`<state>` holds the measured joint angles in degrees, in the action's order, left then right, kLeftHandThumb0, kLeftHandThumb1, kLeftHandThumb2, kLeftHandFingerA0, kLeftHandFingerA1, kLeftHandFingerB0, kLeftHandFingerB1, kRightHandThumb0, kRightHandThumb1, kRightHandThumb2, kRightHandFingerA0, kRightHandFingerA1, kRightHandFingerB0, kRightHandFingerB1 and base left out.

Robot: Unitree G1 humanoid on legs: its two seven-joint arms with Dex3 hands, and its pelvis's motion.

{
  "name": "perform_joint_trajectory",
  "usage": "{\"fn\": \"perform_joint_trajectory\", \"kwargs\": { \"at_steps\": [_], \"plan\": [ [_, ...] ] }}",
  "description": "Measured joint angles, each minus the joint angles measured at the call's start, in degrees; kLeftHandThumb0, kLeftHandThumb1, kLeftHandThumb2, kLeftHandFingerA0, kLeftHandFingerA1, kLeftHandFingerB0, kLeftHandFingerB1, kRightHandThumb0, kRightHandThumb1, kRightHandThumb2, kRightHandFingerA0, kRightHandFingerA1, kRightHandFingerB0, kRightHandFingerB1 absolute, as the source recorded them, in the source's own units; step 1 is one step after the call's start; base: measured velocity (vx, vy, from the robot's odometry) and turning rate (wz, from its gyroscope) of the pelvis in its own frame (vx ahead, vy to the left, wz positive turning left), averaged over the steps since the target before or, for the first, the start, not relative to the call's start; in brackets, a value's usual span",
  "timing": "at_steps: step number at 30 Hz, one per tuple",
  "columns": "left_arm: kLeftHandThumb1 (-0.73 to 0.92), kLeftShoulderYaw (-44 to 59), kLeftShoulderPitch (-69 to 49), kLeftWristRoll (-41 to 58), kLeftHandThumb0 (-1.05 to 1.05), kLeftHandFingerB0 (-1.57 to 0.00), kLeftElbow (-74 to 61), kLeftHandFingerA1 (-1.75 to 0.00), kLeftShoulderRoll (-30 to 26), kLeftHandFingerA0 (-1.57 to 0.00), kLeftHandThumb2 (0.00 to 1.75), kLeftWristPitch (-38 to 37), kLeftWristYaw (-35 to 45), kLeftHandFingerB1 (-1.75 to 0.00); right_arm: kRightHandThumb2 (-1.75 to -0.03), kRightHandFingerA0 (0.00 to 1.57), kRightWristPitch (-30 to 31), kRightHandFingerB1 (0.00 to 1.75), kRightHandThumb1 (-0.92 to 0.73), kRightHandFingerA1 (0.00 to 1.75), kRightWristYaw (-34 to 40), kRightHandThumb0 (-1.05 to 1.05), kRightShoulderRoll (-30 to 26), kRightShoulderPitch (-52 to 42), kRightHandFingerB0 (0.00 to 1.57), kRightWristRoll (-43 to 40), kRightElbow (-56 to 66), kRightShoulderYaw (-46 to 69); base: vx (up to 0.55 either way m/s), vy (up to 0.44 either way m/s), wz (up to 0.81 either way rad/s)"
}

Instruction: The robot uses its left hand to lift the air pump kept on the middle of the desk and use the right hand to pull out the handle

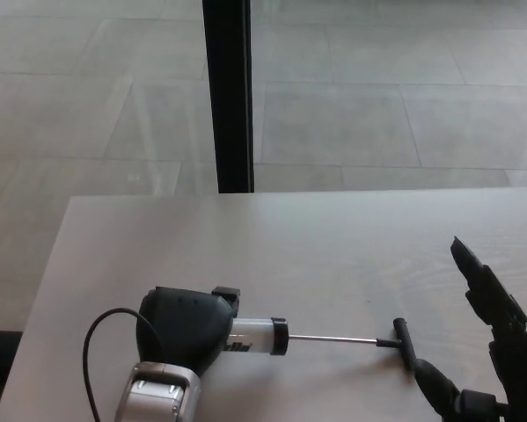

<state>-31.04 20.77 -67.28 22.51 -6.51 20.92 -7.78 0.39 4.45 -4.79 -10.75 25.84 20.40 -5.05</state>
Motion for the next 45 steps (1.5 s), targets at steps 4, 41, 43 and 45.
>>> {"fn": "perform_joint_trajectory", "kwargs": {
  "at_steps": [4,41,43,45],
  "plan": [
    [0.58,-0.3,1.5,-0.5,-0.22,-0.59,0.9,-1.15,-0.4,-0.70,0.60,1.4,1.6,-0.65,-0.97,0.00,-0.4,0.21,-0.66,0.00,0.4,-0.97,0.5,0.0,0.10,-0.3,0.0,0.4,0.00,0.000,0.00],
    [0.78,9.9,0.4,16.2,-1.05,0.00,-18.4,-0.11,-8.0,0.00,1.13,-3.5,23.0,0.00,-0.99,0.00,-1.3,0.07,-0.69,0.00,0.9,-1.01,-0.4,0.3,0.09,-2.0,-0.2,5.7,0.00,0.000,0.00],
    [0.71,12.2,-0.1,18.0,-0.89,-0.08,-19.5,-0.30,-8.0,-0.02,1.08,-3.5,23.7,-0.19,-1.01,0.00,-1.3,0.09,-0.69,0.00,0.6,-1.01,-1.6,0.3,0.08,-2.3,-0.3,7.0,0.00,0.000,0.00],
    [0.87,14.6,-1.0,19.8,-0.78,-0.09,-20.3,-0.35,-8.1,-0.06,0.67,-3.5,24.4,-0.24,-0.93,0.00,-1.3,0.14,-0.64,0.00,0.4,-0.96,-3.0,0.3,0.13,-2.7,-0.5,8.5,0.00,0.000,0.00]
  ]
}}
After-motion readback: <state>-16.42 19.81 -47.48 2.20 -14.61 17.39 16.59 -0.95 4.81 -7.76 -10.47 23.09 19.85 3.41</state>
